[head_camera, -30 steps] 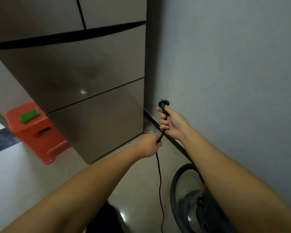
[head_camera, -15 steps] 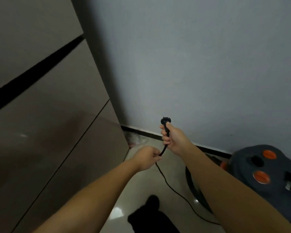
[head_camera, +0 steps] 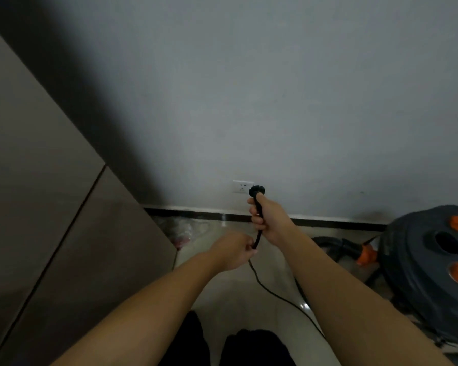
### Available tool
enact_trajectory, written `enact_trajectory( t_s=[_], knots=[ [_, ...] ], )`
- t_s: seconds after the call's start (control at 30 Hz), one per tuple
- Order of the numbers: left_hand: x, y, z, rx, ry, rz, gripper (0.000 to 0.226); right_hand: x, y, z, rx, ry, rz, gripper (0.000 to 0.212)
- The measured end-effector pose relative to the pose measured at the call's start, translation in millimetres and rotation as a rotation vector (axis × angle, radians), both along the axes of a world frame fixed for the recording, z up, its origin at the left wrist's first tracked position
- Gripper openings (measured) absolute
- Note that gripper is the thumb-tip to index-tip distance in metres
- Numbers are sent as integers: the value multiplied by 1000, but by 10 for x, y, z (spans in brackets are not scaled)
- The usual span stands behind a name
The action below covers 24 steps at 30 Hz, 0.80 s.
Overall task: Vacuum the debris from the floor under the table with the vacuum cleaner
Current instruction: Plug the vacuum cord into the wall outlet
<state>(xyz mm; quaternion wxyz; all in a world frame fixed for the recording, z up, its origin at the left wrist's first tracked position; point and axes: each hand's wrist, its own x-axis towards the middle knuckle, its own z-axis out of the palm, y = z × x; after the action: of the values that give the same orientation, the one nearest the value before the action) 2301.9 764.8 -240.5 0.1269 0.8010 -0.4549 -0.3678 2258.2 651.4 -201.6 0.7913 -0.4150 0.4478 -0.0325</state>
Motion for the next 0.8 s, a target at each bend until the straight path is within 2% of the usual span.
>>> enact_trajectory(
  t_s=[0.1, 0.3, 0.4, 0.47, 0.6, 0.7, 0.73, 0.8],
  knots=[
    [238, -200, -775, -20, 6, -95, 31, 175, -135, -799, -47, -26, -42, 29],
    [764, -520, -2430, -84, 66, -129, 23, 590, -392, -2436, -79, -96, -104, 29],
    [1182, -625, -2998, -126, 74, -184, 22, 816, -477, -3006, -124, -136, -115, 30],
    [1474, -726, -3192, -214, 1, -137, 28, 938, -550, -3248, -172, -165, -130, 30],
    [1914, -988, -3237, -617, -441, 36, 35, 1145, -706, -3479, -304, -199, -145, 30],
    [2172, -1184, -3240, -892, -908, -58, 43, 1304, -809, -3552, -366, -188, -134, 30],
    [2268, -1244, -3259, -880, -1063, -90, 50, 1363, -840, -3566, -381, -187, -131, 30],
    [2459, -1326, -3312, -756, -1258, -140, 68, 1473, -901, -3580, -412, -195, -135, 31]
  ],
)
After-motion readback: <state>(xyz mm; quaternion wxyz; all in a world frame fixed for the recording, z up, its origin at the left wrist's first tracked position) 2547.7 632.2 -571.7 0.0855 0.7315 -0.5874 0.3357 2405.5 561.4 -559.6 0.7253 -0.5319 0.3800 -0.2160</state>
